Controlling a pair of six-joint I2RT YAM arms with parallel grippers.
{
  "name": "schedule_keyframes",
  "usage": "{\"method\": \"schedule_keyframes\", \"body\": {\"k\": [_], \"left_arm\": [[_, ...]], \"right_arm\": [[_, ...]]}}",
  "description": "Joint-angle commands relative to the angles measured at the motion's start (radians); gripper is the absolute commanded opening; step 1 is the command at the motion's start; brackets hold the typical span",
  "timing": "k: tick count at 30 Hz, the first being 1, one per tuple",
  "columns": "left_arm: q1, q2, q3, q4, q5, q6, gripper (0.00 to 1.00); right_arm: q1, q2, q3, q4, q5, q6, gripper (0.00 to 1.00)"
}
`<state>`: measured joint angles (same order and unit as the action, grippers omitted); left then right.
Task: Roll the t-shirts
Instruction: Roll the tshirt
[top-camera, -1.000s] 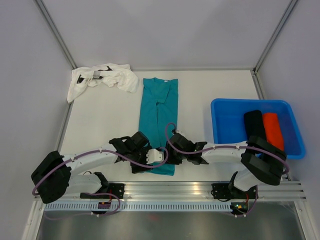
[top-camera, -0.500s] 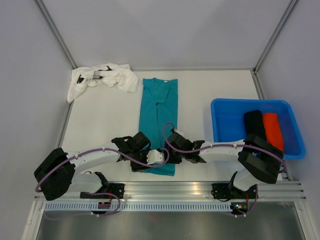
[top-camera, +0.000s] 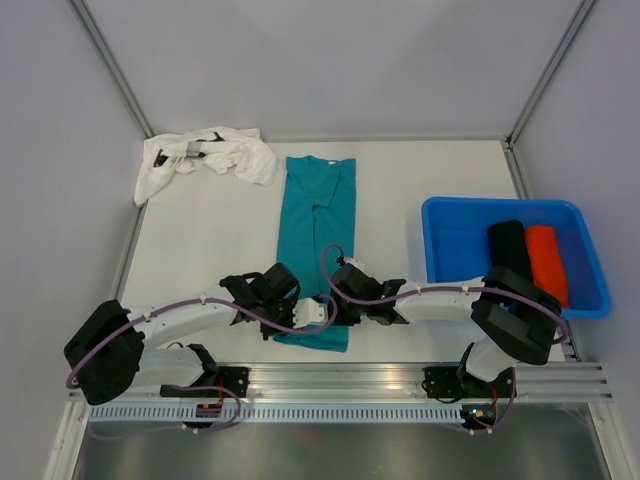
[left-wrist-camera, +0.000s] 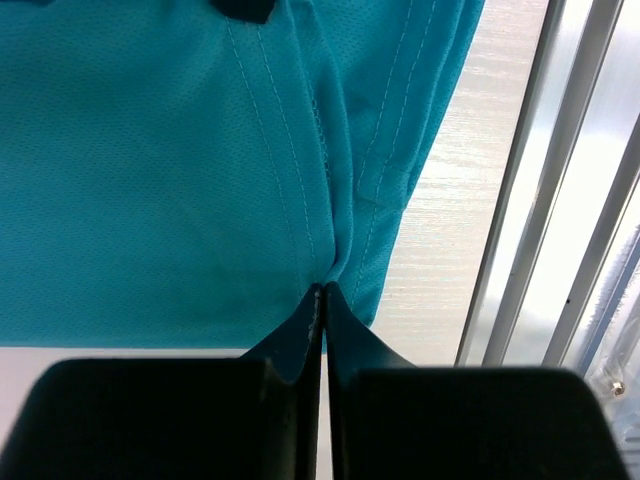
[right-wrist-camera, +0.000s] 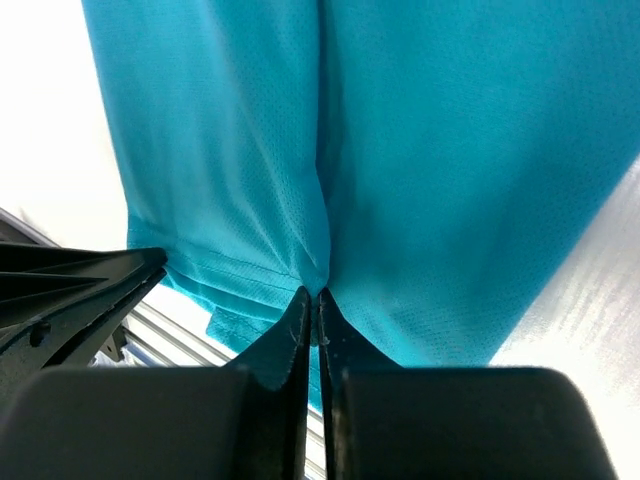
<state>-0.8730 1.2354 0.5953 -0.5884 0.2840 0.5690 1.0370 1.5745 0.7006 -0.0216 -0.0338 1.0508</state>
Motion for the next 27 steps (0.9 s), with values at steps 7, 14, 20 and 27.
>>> {"method": "schedule_keyframes", "body": {"k": [7,14,20,27], "left_arm": [[-0.007,-0.070,0.021,-0.044,-0.025,-0.038,0.09],[-0.007,-0.114,-0.005,-0.068,-0.091,-0.047,0.03],[0.002,-0.136,-0.020,-0.091,-0.118,-0.043,0.02],[0.002,-0.122,-0.011,-0.094,-0.088,-0.024,0.02]], "right_arm": [[0.052,0.001,0.120,-0.048,-0.053,-0.041,0.00],[0.054,-0.024,0.028,0.012,-0.114,0.012,0.00],[0.018,-0.030,-0.091,0.133,-0.152,0.057,0.00],[0.015,-0.134,-0.014,-0.024,-0.083,-0.050,0.47]]}}
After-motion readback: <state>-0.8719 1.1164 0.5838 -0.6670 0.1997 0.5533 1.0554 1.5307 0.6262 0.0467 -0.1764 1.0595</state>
